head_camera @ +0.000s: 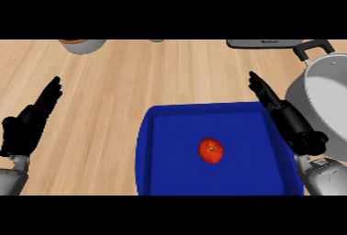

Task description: Pick the tomato from the tray and place it in the pot

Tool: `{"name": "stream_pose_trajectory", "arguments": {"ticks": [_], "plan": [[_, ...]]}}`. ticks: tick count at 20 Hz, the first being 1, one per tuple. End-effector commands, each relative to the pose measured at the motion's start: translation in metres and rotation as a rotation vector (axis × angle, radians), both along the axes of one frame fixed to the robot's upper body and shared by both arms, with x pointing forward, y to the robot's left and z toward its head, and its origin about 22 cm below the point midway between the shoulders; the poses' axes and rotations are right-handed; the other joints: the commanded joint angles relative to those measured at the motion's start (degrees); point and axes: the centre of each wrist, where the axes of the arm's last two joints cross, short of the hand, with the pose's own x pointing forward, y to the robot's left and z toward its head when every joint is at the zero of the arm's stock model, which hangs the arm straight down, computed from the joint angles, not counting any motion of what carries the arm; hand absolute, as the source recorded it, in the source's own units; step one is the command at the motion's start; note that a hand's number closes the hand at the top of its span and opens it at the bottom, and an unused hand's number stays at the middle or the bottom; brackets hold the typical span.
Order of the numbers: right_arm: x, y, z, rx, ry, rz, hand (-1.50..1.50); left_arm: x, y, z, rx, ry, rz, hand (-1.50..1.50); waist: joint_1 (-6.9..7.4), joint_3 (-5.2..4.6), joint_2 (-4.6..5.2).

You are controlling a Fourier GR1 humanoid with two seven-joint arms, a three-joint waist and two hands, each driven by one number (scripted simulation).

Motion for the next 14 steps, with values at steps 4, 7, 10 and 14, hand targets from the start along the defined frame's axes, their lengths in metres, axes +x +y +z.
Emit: {"name": "stream_pose_trajectory", "arguments": {"ticks": [4, 7, 10, 14], "plan": [[0.0, -0.038, -0.027, 0.099, -0.106, -0.311, 1.5, 0.018, -0.015, 0.025, -0.187, -0.089, 0.113, 0.0, -1.1, -1.27, -1.22], [-0.001, -0.096, -0.003, -0.559, -0.181, -0.258, 1.5, 0.012, -0.016, 0.015, -0.228, -0.09, 0.104, 0.0, 0.18, -3.31, -1.41], [-0.019, -0.061, -0.077, -0.168, -0.173, -0.61, -1.5, 0.021, -0.033, 0.023, -0.337, -0.113, 0.141, 0.0, -1.13, -1.28, -1.14], [-0.041, -0.043, -0.079, -0.064, -0.334, -0.517, -1.5, 0.009, -0.043, 0.034, -0.339, -0.089, 0.145, 0.0, -0.76, -1.36, -1.42]]}}
